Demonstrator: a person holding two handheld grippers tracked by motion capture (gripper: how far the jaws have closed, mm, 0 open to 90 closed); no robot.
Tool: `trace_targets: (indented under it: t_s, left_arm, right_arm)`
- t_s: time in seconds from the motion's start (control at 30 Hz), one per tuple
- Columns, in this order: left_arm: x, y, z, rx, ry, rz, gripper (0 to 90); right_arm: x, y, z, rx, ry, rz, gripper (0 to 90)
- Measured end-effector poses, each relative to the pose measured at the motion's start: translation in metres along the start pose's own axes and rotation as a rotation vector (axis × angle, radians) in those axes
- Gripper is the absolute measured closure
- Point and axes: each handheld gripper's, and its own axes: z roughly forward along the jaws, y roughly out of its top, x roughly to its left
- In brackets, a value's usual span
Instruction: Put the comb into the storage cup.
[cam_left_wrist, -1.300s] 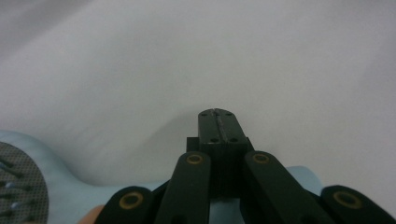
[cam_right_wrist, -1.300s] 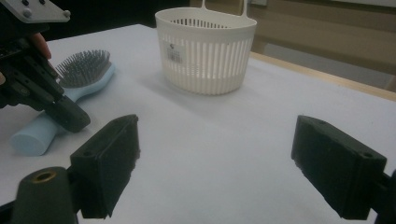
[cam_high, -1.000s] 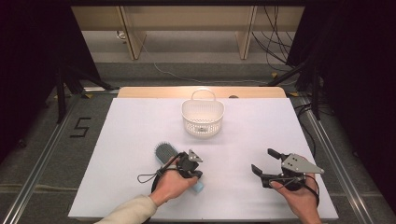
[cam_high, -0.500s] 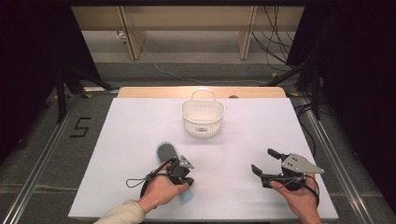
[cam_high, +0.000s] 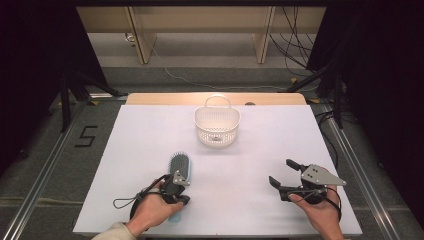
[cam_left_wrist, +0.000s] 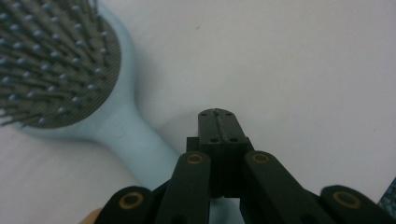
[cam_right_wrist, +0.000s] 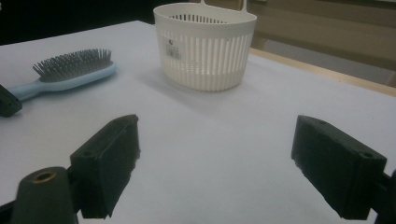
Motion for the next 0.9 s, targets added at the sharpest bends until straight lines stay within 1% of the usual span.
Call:
trace_targets:
  t_s: [0.03,0.07,0.1,0.13,0.17,0.2,0.23,0.3,0.57,0.7,0.8,0.9]
  left_arm:
    - [0.005,-0.005,-0.004,0.005,0.013,-0.011,90.0]
    - [0.005,-0.005,-0.004,0.005,0.013,-0.011,90.0]
    - [0.010,-0.009,-0.007,0.009,0.021,-0.024,90.0]
    - [0.010,-0.009,-0.007,0.009,0.021,-0.024,90.0]
    - [0.015,-0.012,-0.010,0.015,0.033,-0.033,90.0]
    - [0.015,-0.012,-0.010,0.015,0.033,-0.033,90.0]
    - [0.019,-0.015,-0.012,0.020,0.044,-0.040,90.0]
    - [0.022,-0.017,-0.014,0.024,0.045,-0.049,90.0]
    - [0.031,-0.023,-0.018,0.031,0.065,-0.066,90.0]
    - [0.034,-0.026,-0.021,0.036,0.102,-0.063,90.0]
    - [0.035,-0.026,-0.021,0.037,0.104,-0.067,90.0]
    - [0.035,-0.026,-0.021,0.041,0.107,-0.060,90.0]
  right_arm:
    - [0.000,0.000,0.000,0.001,0.000,0.001,16.0]
    - [0.000,0.000,0.000,0.001,0.000,0.001,16.0]
    - [0.000,0.000,0.000,0.004,-0.001,-0.002,16.0]
    - [0.000,0.000,0.000,0.004,-0.001,-0.002,16.0]
    - [0.000,0.000,0.001,0.001,0.000,-0.001,16.0]
    - [0.000,0.000,0.001,0.001,0.000,-0.001,16.0]
    - [0.001,0.000,0.001,0.002,0.001,-0.003,16.0]
    - [0.001,0.000,0.001,0.002,0.002,-0.004,16.0]
    - [0.000,0.000,0.000,0.001,0.001,-0.004,16.0]
    - [0.000,0.000,0.000,0.001,0.002,-0.004,16.0]
    - [0.000,0.001,0.000,0.001,0.003,-0.005,16.0]
    - [0.000,0.001,0.001,0.002,0.004,-0.005,16.0]
